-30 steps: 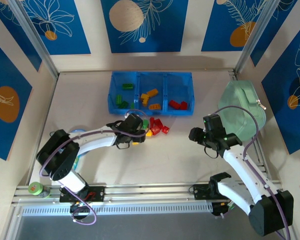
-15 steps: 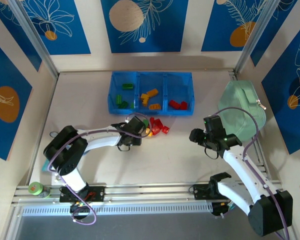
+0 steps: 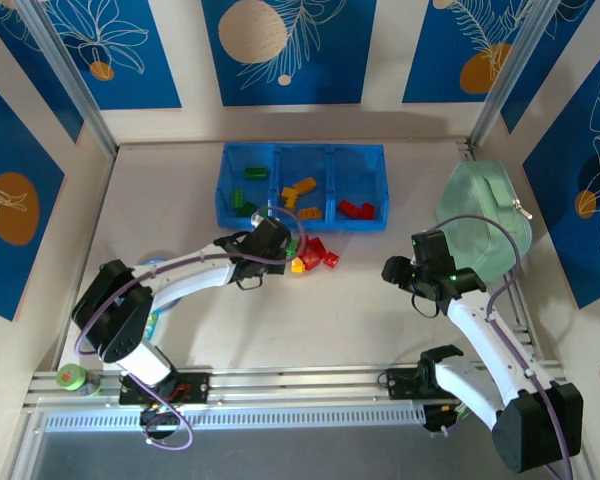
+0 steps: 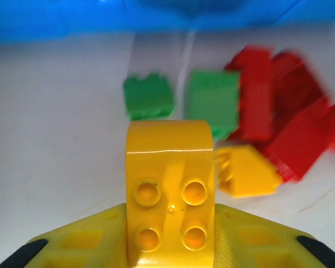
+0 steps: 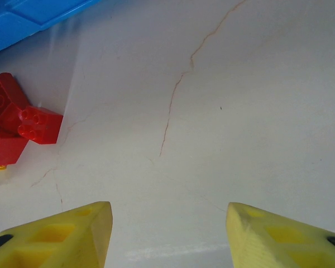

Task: Sort the legos into containers by color

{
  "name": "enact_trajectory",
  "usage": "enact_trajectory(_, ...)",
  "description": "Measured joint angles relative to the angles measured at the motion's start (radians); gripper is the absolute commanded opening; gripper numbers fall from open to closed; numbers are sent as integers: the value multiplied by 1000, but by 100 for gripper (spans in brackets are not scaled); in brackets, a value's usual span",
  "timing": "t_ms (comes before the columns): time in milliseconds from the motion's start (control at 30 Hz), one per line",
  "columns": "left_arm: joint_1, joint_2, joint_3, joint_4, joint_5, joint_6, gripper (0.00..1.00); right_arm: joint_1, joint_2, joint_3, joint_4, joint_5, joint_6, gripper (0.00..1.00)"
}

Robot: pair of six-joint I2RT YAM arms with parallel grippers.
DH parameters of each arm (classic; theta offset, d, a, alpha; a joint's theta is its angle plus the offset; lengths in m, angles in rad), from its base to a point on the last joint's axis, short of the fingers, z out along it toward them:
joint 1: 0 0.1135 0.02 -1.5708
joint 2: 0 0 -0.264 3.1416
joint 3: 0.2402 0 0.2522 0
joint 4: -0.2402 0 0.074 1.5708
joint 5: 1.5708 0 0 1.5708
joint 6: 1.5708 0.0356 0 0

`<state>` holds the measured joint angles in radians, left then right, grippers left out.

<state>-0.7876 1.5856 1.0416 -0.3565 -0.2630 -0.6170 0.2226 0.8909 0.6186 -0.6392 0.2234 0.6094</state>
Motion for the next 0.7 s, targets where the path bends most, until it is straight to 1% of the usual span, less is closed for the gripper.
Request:
enact_trajectory(100, 24, 10, 84, 8, 24, 30, 37, -1, -3, 0, 0, -7, 0, 56)
enact_trajectory(200, 53, 64, 183, 10, 42, 65, 37, -1, -13, 0, 0, -18, 0, 56)
enact_trajectory(600, 145, 421, 640, -75, 108, 209, 38, -1, -29, 0, -2, -45, 1, 57)
enact_trajectory(633, 151, 447, 673, -87, 111, 216, 40, -1, -31, 0, -2, -47, 1, 57)
enact_trajectory(700, 163, 490, 731, -108, 117, 225, 51, -1, -33, 0, -4, -49, 1, 56)
